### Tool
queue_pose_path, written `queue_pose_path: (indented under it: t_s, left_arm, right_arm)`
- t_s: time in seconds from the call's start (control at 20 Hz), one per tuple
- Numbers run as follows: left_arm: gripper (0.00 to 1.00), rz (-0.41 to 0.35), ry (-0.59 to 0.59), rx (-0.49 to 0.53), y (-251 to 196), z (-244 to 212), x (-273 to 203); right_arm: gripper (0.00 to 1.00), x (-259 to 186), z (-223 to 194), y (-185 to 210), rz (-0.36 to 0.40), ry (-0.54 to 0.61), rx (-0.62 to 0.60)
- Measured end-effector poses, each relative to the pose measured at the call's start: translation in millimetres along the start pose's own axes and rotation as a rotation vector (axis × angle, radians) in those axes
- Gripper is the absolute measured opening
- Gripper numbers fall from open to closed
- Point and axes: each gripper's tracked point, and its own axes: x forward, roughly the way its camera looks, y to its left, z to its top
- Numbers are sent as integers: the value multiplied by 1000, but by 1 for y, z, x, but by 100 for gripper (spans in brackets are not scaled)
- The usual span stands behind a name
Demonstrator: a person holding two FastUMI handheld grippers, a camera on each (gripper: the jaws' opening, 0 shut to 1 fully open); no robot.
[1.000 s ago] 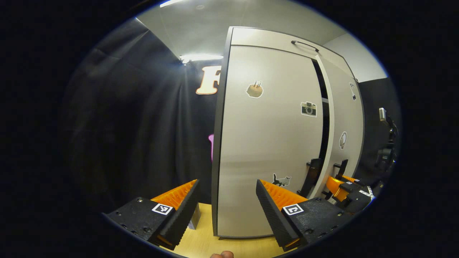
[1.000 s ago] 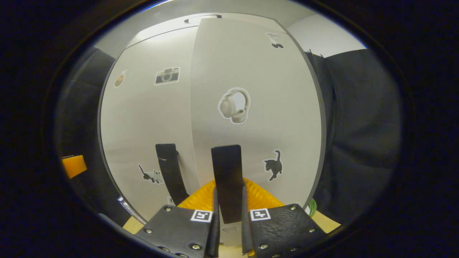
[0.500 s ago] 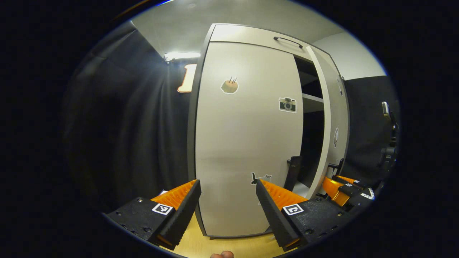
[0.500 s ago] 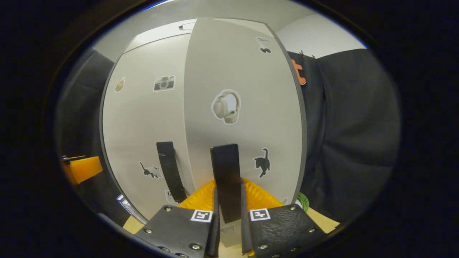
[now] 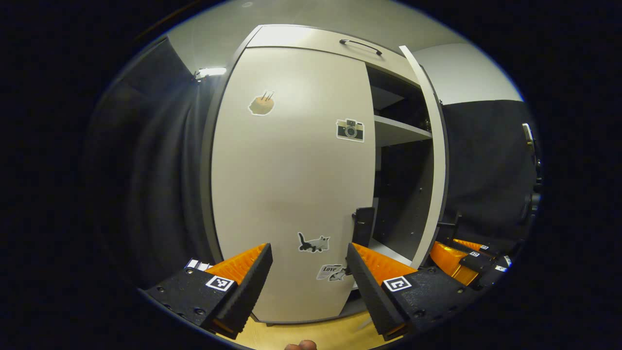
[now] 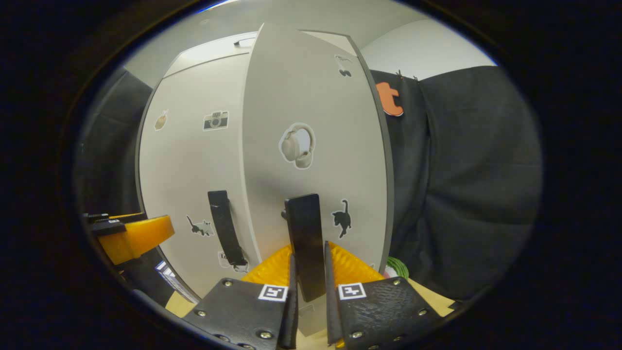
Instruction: Open the right door of the double-door shoe cabinet with the right hand, and open the left door with the left hand.
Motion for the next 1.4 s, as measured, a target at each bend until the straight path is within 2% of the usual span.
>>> queue_pose_path:
  t_s: [0.45, 0.85, 1.1, 1.35, 1.4]
  left_arm:
    - [96, -69, -5, 1, -48, -5, 13]
    - [96, -42, 13, -5, -65, -13, 19]
    - [96, -28, 11, -5, -83, -13, 21]
    - [96, -15, 11, 7, -100, -14, 20]
    - [96, -10, 11, 8, -102, -14, 21]
  right_arm:
    - [23, -18, 2, -24, 13, 11, -3]
    - [23, -36, 4, -68, -6, 19, 1]
    - [23, -36, 4, -90, 28, 35, 16]
    - [23, -41, 3, -151, -68, 31, 7]
    - [7, -42, 5, -163, -88, 33, -8]
